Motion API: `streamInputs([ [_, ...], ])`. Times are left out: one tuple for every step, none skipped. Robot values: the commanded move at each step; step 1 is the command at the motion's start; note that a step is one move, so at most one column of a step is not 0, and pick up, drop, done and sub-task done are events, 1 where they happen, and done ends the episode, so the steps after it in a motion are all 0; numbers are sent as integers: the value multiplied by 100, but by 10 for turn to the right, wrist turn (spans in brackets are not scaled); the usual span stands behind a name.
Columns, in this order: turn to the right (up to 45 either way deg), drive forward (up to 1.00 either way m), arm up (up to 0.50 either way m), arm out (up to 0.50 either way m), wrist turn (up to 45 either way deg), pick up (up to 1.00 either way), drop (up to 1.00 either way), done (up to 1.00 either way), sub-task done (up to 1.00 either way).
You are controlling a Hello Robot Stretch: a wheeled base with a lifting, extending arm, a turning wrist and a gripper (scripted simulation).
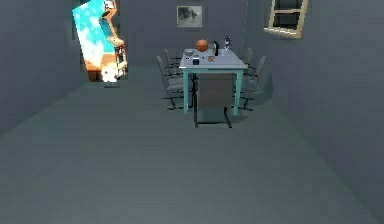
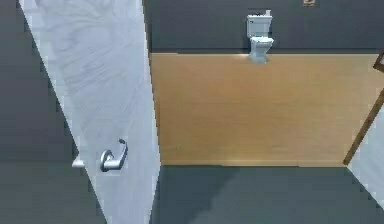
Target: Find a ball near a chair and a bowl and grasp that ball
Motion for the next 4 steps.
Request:
streamInputs([
  [0, 55, 0, 0, 0, 0, 0, 0, 0],
  [300, 0, 0, 0, 0, 0, 0, 0, 0],
  [0, 100, 0, 0, 0, 0, 0, 0, 0],
  [60, 0, 0, 0, 0, 0, 0, 0, 0],
])
